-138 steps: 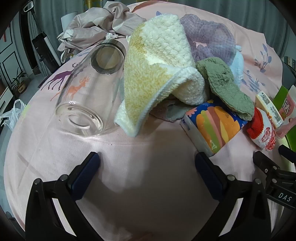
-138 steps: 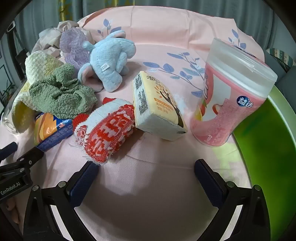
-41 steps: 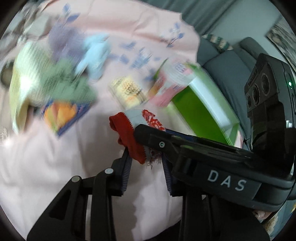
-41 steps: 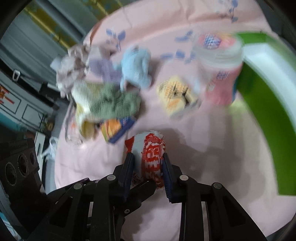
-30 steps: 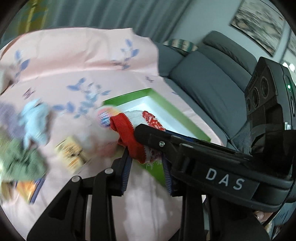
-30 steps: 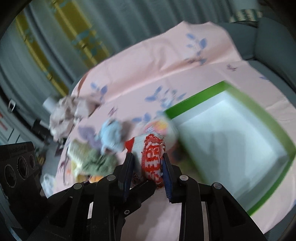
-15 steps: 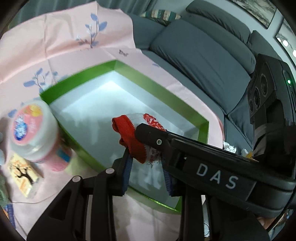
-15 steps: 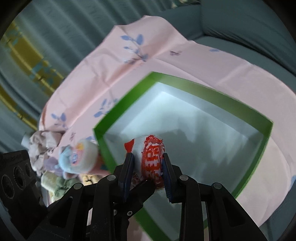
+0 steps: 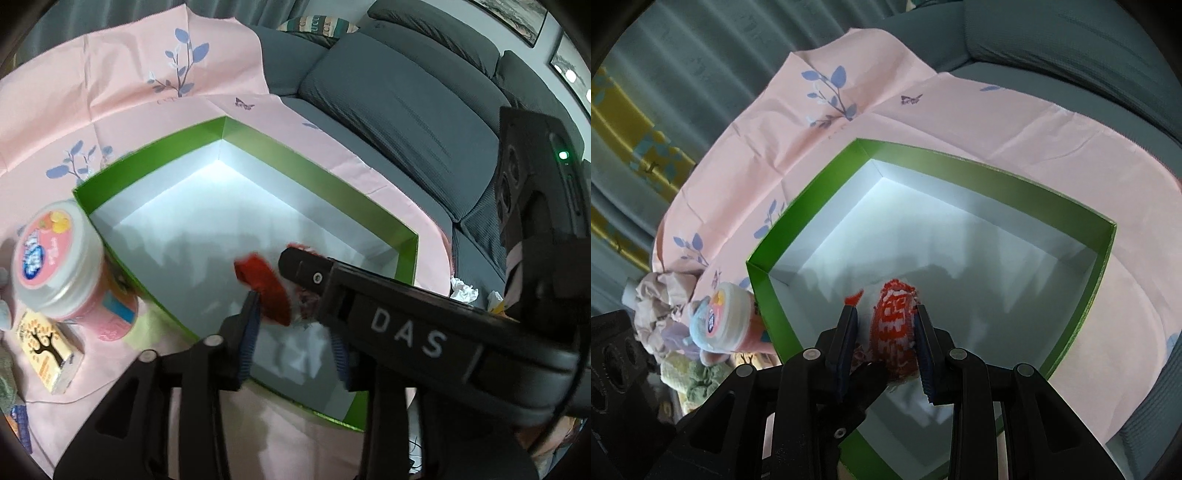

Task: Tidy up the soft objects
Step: 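Open the right gripper to drop the sock into the green box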

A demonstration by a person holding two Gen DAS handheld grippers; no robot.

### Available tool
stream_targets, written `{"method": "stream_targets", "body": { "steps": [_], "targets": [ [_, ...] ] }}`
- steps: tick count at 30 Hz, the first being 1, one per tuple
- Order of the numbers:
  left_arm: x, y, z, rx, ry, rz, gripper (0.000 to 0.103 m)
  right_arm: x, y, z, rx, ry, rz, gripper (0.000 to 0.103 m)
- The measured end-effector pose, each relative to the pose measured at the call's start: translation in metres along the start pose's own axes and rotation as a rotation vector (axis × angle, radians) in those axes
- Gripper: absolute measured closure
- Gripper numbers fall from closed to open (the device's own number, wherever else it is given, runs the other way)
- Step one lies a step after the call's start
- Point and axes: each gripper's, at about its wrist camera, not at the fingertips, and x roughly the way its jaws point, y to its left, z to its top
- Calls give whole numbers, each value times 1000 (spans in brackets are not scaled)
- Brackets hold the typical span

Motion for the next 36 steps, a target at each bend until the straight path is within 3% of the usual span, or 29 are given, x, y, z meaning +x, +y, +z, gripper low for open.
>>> {"method": "stream_targets", "body": {
  "steps": [2, 4, 6, 9, 11, 12, 16, 20, 23, 26, 29, 33, 36],
  "targets": [
    [-9, -1, -1, 8, -18, 24, 47, -4, 0, 0, 4, -18, -6, 66],
    [-20, 0, -3, 16, -46, 52, 33, -8, 0, -1, 6, -32, -5, 52],
    [-29, 2, -4, 12, -63, 70, 24, -12, 1, -1, 2, -51, 3, 49],
    [-47, 6, -8, -2, -80, 86, 19, -18, 5, -3, -8, -73, 13, 38],
    [-57, 9, -11, -12, -92, 100, 13, -21, 9, -4, -21, -82, 9, 38],
    [-61, 9, -12, -16, -97, 104, 11, -22, 11, -5, -28, -84, 5, 37],
    [-84, 20, -24, -49, -110, 146, 11, -26, 23, -9, -62, -105, 26, 19],
    [-108, 40, -41, -102, -127, 212, 7, -29, 40, -14, -114, -110, 55, 18],
    [-134, 66, -64, -196, -125, 272, 2, -33, 54, -21, -152, -93, 85, 18],
    [-160, 88, -86, -275, -146, 282, 2, -45, 76, -30, -211, -87, 189, 18],
    [-192, 117, -114, -370, -174, 374, 2, -50, 111, -45, -303, -81, 237, 14],
    [-225, 150, -150, -480, -204, 486, 2, -32, 165, -67, -425, 12, 267, 14],
    [-242, 172, -176, -575, -218, 509, 2, -15, 206, -84, -488, 95, 327, 14]
  ]
}}
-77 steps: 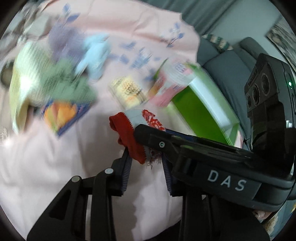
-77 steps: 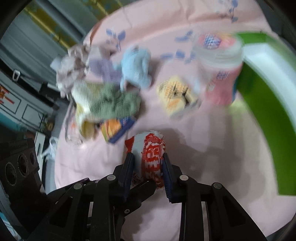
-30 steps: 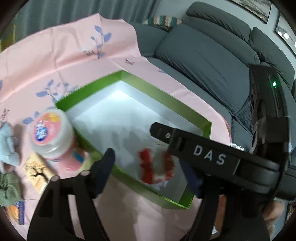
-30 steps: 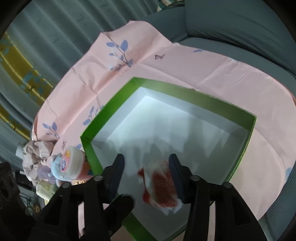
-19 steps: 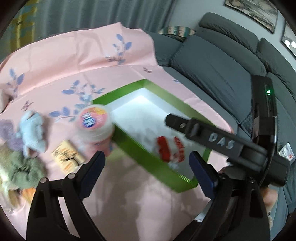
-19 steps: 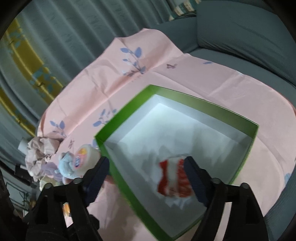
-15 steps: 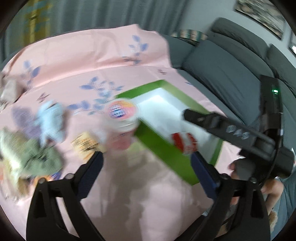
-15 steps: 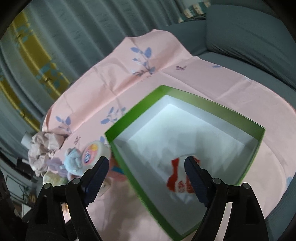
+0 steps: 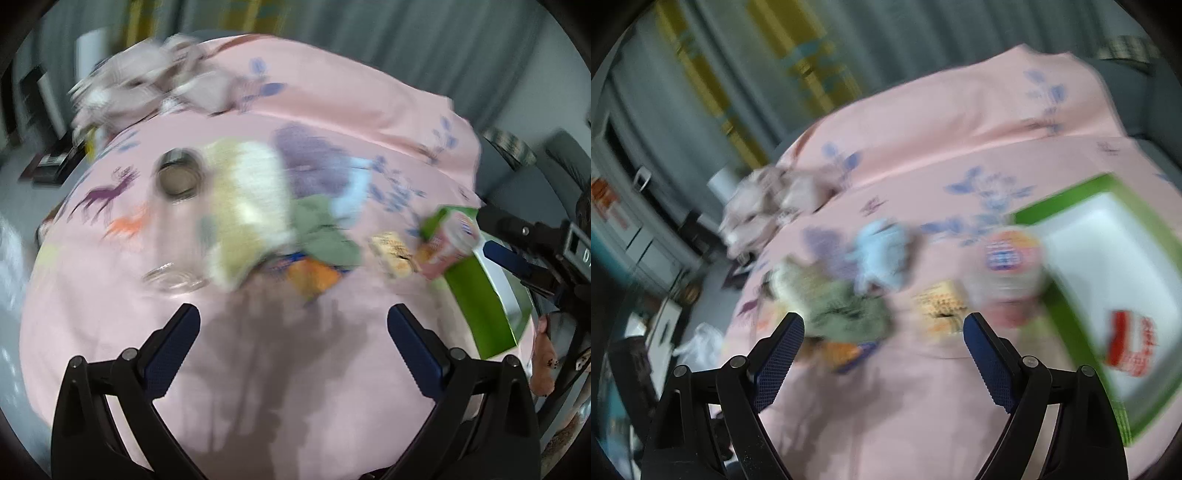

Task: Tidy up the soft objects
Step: 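Grasp the cream-yellow fluffy towel with the right gripper and lift it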

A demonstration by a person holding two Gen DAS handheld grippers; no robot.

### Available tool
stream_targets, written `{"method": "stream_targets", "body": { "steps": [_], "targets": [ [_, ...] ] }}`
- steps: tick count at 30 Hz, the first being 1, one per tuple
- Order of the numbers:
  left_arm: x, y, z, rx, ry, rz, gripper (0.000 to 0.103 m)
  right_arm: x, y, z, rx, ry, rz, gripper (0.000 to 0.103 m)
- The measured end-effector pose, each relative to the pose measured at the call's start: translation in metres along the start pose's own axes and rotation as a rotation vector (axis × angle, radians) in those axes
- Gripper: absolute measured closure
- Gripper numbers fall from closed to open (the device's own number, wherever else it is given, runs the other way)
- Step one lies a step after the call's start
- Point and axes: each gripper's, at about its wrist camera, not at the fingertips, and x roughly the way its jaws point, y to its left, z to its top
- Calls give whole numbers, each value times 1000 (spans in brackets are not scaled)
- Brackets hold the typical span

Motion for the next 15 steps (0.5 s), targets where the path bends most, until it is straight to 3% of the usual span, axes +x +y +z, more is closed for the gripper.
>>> {"method": "stream_targets", "body": {
  "steps": [3, 9, 15],
  "targets": [
    [-4, 23, -3, -62, 5, 20, 2, 32, 39, 6, -64, 67, 56, 14],
    [-9, 41, -7, -98, 4, 45, 2, 106, 107, 13, -183, 190, 20, 14],
    [-15, 53, -7, -109, -3, 54, 2, 168, 133, 9, -257, 195, -132, 15]
  ]
}}
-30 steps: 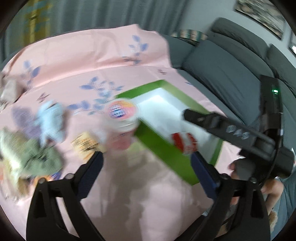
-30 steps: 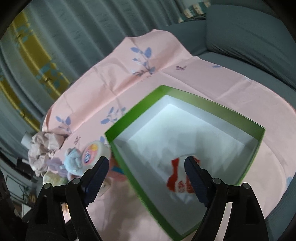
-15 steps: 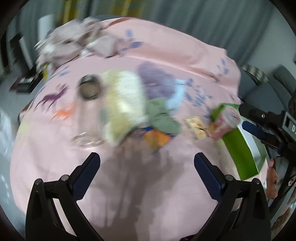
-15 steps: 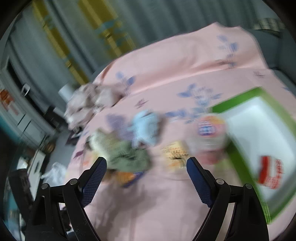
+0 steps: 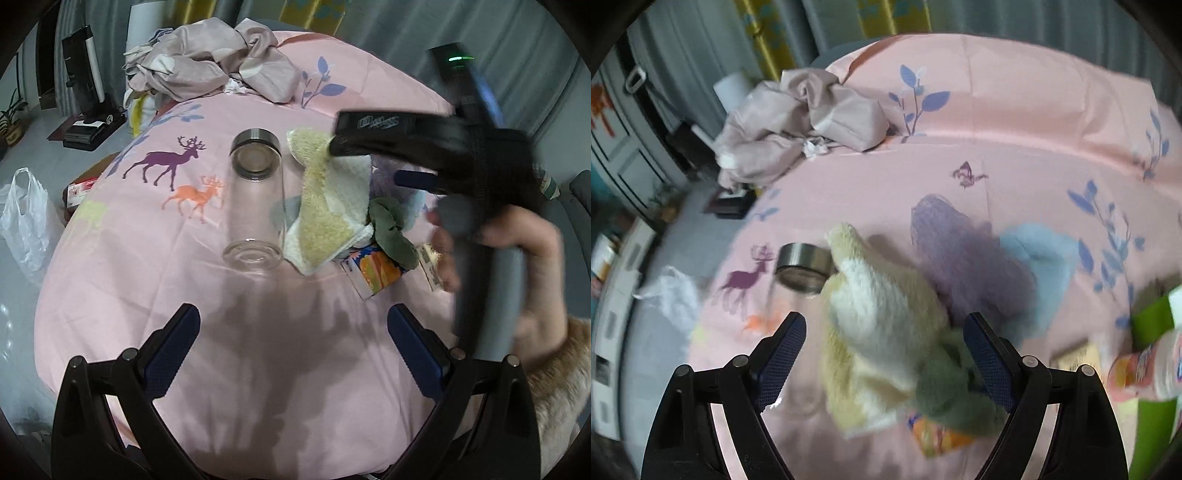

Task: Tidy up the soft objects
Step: 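Grasp the cream-yellow fluffy towel with the right gripper and lift it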

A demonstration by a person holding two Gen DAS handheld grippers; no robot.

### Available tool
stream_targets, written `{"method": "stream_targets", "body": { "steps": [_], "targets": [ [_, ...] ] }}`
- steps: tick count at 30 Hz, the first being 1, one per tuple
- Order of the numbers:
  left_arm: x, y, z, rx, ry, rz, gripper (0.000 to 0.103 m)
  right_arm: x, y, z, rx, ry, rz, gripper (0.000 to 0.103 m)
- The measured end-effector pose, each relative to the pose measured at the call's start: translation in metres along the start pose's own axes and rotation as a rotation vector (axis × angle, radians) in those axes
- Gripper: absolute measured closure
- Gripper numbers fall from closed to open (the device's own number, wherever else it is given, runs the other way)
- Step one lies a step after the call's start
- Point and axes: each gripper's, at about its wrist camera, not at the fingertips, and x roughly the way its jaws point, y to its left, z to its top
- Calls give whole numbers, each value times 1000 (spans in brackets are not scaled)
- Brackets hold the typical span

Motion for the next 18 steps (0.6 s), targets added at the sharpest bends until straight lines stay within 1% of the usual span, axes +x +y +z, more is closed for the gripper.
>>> {"method": "stream_targets", "body": {
  "steps": [2, 4, 5, 6, 7, 8, 9, 11, 12, 13, 14, 16, 18],
  "targets": [
    [-1, 2, 0, -1, -1, 2, 2, 14, 4, 3, -15, 18, -8, 25],
    [-2, 5, -1, -4, -2, 6, 2, 29, 4, 4, -11, 56, -8, 45],
    [-3, 6, -1, -7, -2, 7, 2, 33, 4, 6, -6, 68, -9, 52],
    [-3, 7, 0, -12, -2, 6, 2, 35, 3, 6, -7, 74, -5, 68],
    [-3, 8, 0, -14, -1, 4, 2, 35, 4, 6, -15, 77, 0, 75],
    [-3, 8, 0, -13, 0, 2, 2, 32, 4, 7, -20, 68, 14, 75],
    [-4, 9, 0, -12, -1, 1, 2, 21, 0, 7, -7, 36, 48, 77],
    [-4, 7, 0, -11, -2, 1, 2, 4, -4, 10, 9, 4, 90, 77],
    [-4, 5, 0, -7, -3, -5, 2, -16, -7, 12, 13, -35, 122, 77],
    [-4, 4, 0, -4, -4, -9, 2, -25, -6, 14, 11, -58, 135, 77],
    [-5, 1, -1, 3, -4, -16, 2, -49, -10, 15, 10, -110, 159, 77],
    [-5, -3, -2, 12, -3, -21, 2, -87, -17, 16, 14, -179, 197, 77],
    [-6, -8, -3, 20, -4, -27, 2, -119, -25, 17, 23, -222, 230, 77]
  ]
}}
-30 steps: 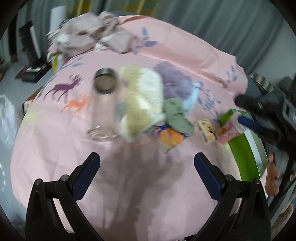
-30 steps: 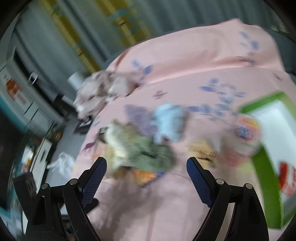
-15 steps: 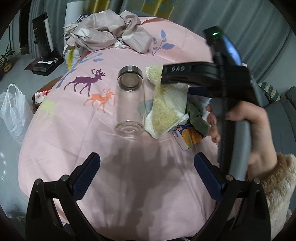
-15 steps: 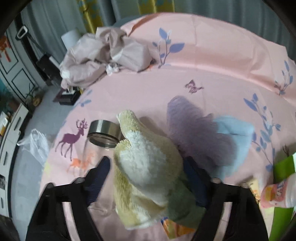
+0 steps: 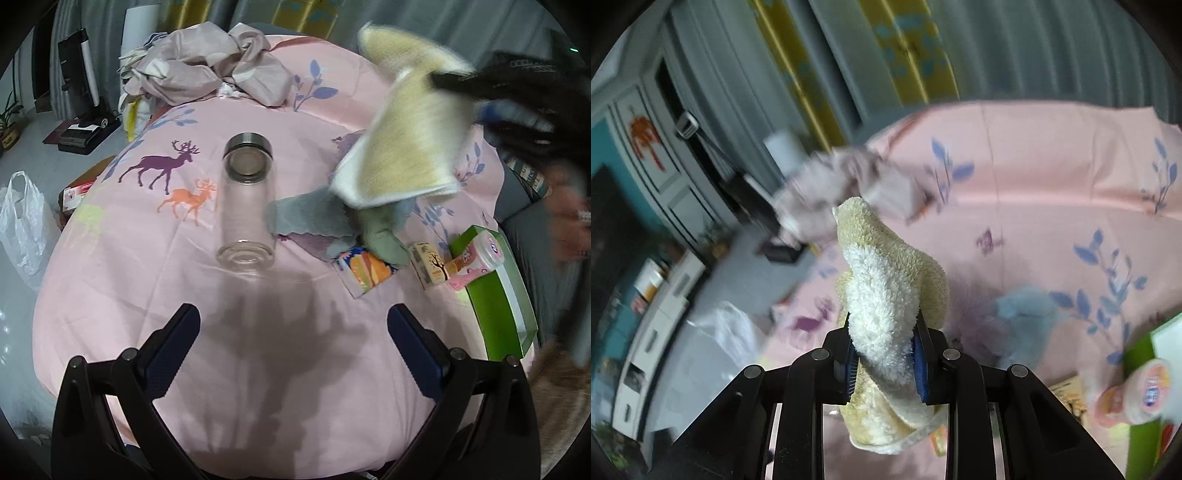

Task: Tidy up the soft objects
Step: 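Grasp the cream-yellow fluffy towel with the right gripper and lift it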

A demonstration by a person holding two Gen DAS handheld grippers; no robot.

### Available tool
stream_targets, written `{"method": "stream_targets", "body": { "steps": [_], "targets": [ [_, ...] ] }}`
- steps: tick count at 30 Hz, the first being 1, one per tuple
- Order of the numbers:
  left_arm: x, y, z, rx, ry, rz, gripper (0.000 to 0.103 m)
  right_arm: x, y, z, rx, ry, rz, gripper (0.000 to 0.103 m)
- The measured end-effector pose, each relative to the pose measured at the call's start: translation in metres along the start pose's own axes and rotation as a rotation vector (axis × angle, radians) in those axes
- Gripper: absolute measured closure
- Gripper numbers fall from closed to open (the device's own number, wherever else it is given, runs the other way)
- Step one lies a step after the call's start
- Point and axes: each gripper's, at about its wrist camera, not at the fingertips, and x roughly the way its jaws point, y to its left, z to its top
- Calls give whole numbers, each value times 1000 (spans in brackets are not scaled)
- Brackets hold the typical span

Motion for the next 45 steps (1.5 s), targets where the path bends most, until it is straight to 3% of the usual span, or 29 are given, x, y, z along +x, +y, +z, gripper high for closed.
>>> {"method": "stream_targets", "body": {
  "steps": [6, 9, 13, 16, 18, 23, 27, 31, 39, 45],
  "targets": [
    [1, -13, -5, 28, 7, -14, 2, -72, -19, -12, 42, -69, 46, 77],
    [2, -19, -9, 40, 14, -18, 2, -83, -26, -39, 23, -80, -8, 77],
    [5, -27, -14, 52, 27, -13, 2, -73, -24, -81, -69, -76, -161, 77],
    [7, -30, -19, 60, 37, -12, 2, -46, -34, -111, -55, 0, -158, 77],
    [8, -31, -21, 64, 44, -6, 2, -18, -45, -135, 18, 115, -100, 77],
    [14, -29, -25, 66, 66, 8, 2, 15, -62, -176, 189, 258, 33, 77],
    [20, -34, -28, 79, 89, -7, 2, 19, -70, -183, 256, 293, 47, 77],
    [31, -44, -36, 109, 131, -29, 2, 22, -95, -188, 420, 323, 123, 77],
    [59, -77, -59, 192, 216, -120, 4, 19, -114, -195, 501, 353, 178, 77],
    [87, -92, -67, 201, 248, -140, 26, 1, -110, -185, 406, 365, 92, 67]
  ]
}}
